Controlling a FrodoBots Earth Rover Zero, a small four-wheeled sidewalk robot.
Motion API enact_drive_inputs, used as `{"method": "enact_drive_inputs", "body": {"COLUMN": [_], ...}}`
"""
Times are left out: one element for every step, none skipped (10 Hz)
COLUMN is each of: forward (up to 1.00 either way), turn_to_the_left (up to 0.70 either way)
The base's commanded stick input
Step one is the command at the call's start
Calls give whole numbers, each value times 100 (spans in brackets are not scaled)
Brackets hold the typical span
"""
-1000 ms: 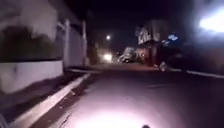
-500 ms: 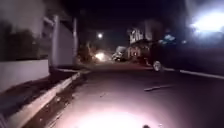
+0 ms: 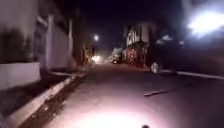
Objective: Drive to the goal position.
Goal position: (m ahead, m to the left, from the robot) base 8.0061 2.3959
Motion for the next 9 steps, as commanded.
{"method": "enact_drive_inputs", "body": {"forward": [70, 70, 70, 70, 70, 70, 70, 70, 70], "turn_to_the_left": [0, 0, 0, 0, 0, 0, 0, 0, 0]}}
